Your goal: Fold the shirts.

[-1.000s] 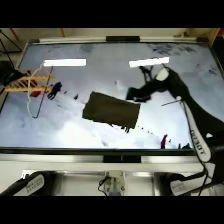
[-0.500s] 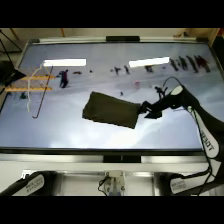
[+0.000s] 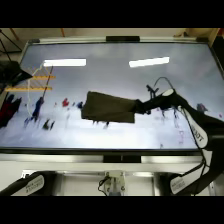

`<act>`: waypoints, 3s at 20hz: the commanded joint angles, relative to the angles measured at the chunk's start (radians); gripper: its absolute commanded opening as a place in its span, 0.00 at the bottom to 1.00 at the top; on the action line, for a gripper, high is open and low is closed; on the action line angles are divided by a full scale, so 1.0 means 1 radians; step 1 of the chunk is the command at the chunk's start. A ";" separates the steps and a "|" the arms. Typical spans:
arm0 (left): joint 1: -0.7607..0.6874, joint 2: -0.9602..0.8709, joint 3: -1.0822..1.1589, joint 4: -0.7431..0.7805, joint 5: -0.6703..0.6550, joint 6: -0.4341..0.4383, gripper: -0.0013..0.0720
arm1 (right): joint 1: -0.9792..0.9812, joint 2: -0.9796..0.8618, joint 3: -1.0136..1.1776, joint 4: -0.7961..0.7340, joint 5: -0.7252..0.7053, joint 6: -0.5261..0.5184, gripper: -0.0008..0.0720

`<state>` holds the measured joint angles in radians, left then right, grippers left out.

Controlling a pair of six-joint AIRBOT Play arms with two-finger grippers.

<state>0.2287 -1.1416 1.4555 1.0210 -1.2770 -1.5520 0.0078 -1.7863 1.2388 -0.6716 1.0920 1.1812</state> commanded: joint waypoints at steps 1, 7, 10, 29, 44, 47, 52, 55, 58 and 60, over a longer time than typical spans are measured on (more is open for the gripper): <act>-0.034 -0.006 0.000 0.001 -0.003 -0.014 0.07 | -0.108 -0.005 0.188 0.047 0.006 -0.011 0.12; -0.060 -0.006 0.000 0.027 -0.037 -0.014 0.07 | -0.472 0.071 0.366 -0.165 0.041 0.232 0.12; -0.068 -0.006 0.000 0.034 -0.038 -0.013 0.07 | -0.639 0.141 0.366 -0.434 0.164 0.328 0.12; -0.124 -0.006 0.000 0.063 -0.037 -0.013 0.07 | -1.129 0.427 -0.302 -0.831 0.266 0.327 0.12; -0.126 -0.029 0.000 0.076 -0.037 0.040 0.06 | -1.042 0.427 0.114 -0.996 0.550 0.364 0.74; -0.185 -0.072 0.020 0.288 -0.064 0.040 0.06 | -0.822 0.427 0.384 -0.877 0.399 0.352 0.74; -0.456 -0.213 0.085 0.759 -0.267 -0.073 0.24 | -0.310 0.376 0.483 -0.877 0.344 0.475 0.74; -0.522 -0.273 0.079 0.697 -0.243 -0.099 0.76 | -0.151 0.273 0.483 -0.796 0.532 0.490 0.74; -0.517 -0.233 0.071 0.581 -0.117 -0.104 0.63 | -0.053 0.255 0.483 -0.900 0.571 0.468 0.74; -0.495 -0.238 0.071 0.555 -0.147 -0.115 0.85 | -0.011 0.256 0.483 -1.009 0.587 0.461 0.74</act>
<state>-0.2680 -1.3766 1.5272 1.6245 -1.4410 -1.6485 -0.0948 -1.5139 1.7164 -1.5658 1.6257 1.6489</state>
